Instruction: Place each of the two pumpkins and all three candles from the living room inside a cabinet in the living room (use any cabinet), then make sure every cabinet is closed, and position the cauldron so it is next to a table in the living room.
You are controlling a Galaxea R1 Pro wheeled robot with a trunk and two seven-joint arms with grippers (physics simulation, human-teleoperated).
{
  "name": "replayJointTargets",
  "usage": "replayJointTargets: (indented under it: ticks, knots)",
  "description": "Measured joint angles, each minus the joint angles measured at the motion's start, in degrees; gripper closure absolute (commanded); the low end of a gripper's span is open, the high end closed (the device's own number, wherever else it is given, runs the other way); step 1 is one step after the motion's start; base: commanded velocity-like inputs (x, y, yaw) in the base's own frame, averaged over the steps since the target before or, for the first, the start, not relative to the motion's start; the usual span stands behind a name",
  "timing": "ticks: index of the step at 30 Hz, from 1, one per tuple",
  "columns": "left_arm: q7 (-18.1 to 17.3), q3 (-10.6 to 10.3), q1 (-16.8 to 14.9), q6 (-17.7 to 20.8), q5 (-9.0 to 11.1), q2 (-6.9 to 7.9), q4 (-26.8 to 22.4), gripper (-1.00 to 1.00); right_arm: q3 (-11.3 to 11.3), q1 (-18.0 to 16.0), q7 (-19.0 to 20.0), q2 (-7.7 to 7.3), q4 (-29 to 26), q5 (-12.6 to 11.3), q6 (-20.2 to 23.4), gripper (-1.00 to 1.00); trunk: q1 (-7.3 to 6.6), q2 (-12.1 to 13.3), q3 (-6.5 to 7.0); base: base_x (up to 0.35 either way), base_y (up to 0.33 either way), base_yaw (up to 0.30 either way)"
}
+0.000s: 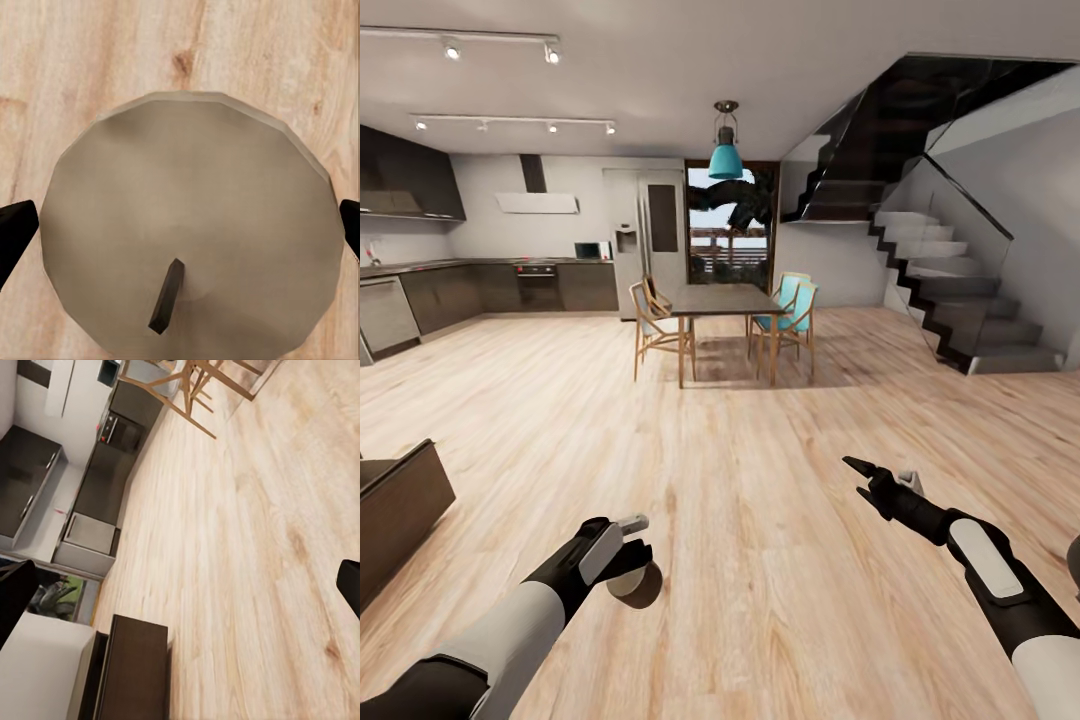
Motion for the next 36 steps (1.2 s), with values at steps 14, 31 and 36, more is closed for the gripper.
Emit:
replayJointTargets:
  ticks: [14,31,36]
  knots:
    - [0.00,-0.04,0.00,0.01,-0.01,0.00,0.00,1.00,0.00,0.00,-0.11,0.00,0.00,-0.01,0.00,-1.00,0.00,0.00,0.00,0.322,-0.001,0.000]
    - [0.00,-0.81,0.00,-0.01,0.00,0.00,0.00,1.00,0.00,0.00,-0.21,-0.03,0.00,-0.01,0.01,-1.00,0.00,0.00,0.00,0.322,0.000,0.000]
    - [0.04,-0.87,0.00,-0.01,0.00,0.00,0.00,1.00,0.00,0.00,-0.17,-0.15,0.06,-0.01,0.03,-1.00,0.00,0.00,0.00,0.322,0.000,0.000]
